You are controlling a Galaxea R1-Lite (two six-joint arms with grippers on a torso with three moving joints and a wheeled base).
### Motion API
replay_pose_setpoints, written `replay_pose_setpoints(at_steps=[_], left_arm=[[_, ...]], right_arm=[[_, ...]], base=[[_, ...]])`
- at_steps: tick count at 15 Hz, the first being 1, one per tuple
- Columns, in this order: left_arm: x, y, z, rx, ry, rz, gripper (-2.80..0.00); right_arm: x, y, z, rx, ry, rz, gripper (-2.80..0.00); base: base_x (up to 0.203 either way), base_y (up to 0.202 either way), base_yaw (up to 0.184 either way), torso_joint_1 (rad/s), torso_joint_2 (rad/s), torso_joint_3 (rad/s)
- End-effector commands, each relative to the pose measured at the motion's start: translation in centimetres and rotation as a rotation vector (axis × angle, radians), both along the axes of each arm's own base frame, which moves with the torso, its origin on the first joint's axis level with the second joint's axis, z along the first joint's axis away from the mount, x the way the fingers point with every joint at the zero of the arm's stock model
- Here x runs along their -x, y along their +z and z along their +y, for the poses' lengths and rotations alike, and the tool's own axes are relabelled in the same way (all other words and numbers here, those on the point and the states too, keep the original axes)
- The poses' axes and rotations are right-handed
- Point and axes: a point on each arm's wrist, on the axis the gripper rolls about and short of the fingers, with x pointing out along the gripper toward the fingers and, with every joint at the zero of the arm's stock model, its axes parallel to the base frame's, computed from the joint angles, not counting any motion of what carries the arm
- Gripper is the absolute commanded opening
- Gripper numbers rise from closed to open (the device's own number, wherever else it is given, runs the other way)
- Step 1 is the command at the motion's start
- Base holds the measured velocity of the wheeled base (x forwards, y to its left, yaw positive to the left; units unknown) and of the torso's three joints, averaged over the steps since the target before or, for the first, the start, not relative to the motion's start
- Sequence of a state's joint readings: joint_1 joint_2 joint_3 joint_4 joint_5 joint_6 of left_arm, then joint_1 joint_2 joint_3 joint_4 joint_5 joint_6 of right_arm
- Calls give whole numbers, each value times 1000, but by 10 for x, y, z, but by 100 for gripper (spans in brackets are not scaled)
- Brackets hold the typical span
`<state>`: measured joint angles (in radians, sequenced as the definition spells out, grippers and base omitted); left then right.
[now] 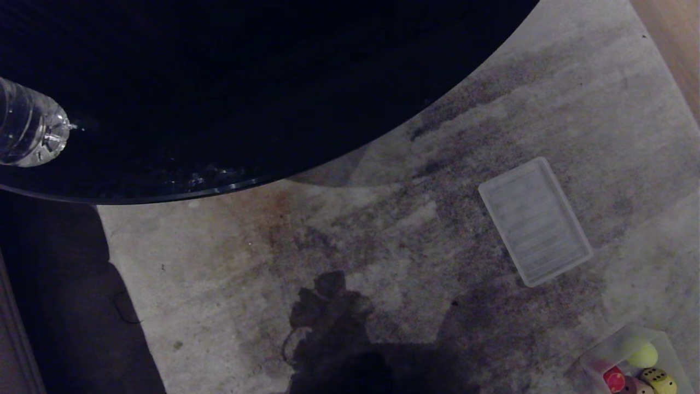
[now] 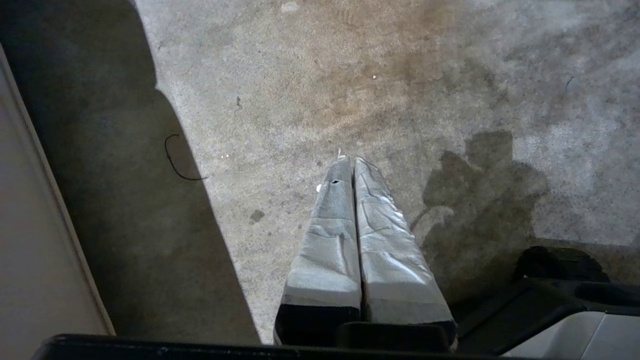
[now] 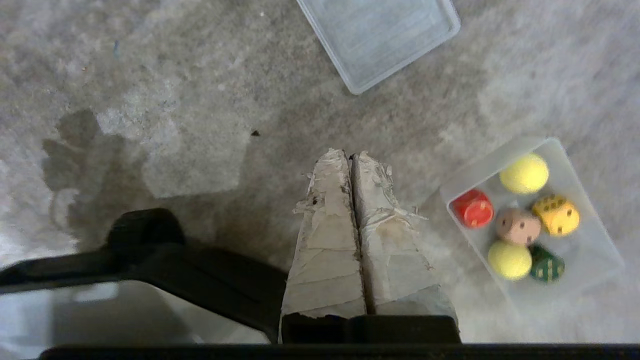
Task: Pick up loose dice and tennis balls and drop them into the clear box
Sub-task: Close the lid
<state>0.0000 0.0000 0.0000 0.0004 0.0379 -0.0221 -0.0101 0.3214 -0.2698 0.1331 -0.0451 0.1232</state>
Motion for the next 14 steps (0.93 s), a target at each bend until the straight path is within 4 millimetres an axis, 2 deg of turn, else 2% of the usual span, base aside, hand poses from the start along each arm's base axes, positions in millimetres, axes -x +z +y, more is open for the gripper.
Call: replay_pose_setpoints(at_steps=[1, 4, 7, 11, 14], left_arm=[[0, 0, 0, 1, 0, 3, -280], [0, 0, 0, 1, 0, 3, -280], [0, 0, 0, -1, -1, 3, -280], [0, 0, 0, 1, 0, 3, -280], [0, 0, 0, 1, -1, 3, -280]], right_arm=[[-52, 23, -2, -37, -35, 194, -280], [-120, 25, -7, -76, -112, 276, -280], [-184, 4, -13, -154, -193, 330, -280], [-247, -37, -25, -272, -296, 368, -280], [-279, -65, -36, -369, -360, 315, -280]], base=[[0, 0, 0, 0, 0, 0], [0, 0, 0, 0, 0, 0], [0, 0, 0, 0, 0, 0], [0, 0, 0, 0, 0, 0], [0, 0, 0, 0, 0, 0]])
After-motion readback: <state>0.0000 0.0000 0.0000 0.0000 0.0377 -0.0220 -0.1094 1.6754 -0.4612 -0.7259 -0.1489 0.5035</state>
